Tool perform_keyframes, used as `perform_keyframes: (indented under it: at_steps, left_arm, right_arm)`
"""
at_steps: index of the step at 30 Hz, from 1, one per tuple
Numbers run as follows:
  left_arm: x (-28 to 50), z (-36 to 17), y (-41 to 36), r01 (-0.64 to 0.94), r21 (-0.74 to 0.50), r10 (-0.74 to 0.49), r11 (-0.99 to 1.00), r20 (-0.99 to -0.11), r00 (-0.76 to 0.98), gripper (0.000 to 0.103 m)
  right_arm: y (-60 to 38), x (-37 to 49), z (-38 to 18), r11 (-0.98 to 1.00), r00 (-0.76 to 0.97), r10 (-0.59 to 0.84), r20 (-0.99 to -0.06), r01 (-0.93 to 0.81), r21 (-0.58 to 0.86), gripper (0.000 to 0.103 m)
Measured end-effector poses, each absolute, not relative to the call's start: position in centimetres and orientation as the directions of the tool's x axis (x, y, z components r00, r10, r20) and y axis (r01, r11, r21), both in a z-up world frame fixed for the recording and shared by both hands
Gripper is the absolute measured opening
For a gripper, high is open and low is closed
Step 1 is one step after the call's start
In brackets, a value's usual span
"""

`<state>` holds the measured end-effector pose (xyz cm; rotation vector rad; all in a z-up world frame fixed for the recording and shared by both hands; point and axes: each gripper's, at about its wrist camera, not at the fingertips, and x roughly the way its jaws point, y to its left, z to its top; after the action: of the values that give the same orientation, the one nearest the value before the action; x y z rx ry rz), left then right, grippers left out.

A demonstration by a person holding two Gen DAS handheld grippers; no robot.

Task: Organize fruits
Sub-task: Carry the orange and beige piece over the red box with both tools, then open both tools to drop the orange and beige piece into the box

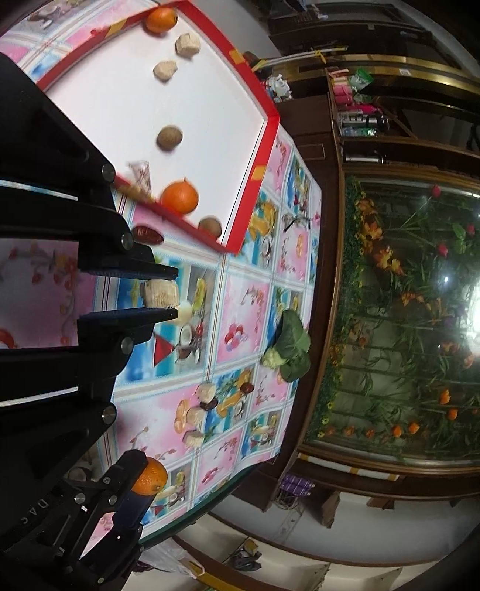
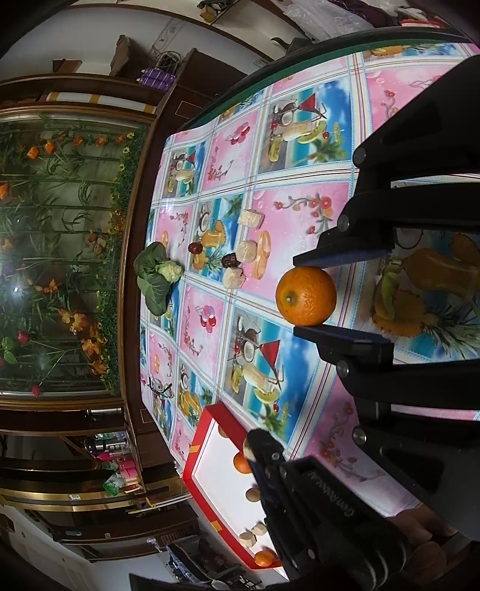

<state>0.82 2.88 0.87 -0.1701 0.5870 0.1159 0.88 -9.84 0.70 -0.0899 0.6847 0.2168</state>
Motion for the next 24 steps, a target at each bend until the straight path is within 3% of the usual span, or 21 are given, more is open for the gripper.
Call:
perform_keyframes:
  at_steps: [16, 24]
  left_arm:
    - [-0.7, 0.5, 16.4, -0.462, -0.064, 0.304, 0.885, -0.671, 0.676, 0.012]
    - [-0.6, -1.4, 18.6, -0.491, -0.048, 0.307, 0.870, -0.726, 0.615, 0.012]
  right_arm:
    - [0.0, 3.2, 2.6, 0.894, 0.681, 0.374, -0.629, -0.445, 0.050, 0.032]
    - [7.6, 7.1, 2.3, 0.823, 0.589, 0.474, -0.655, -0.560, 0.093, 0.032]
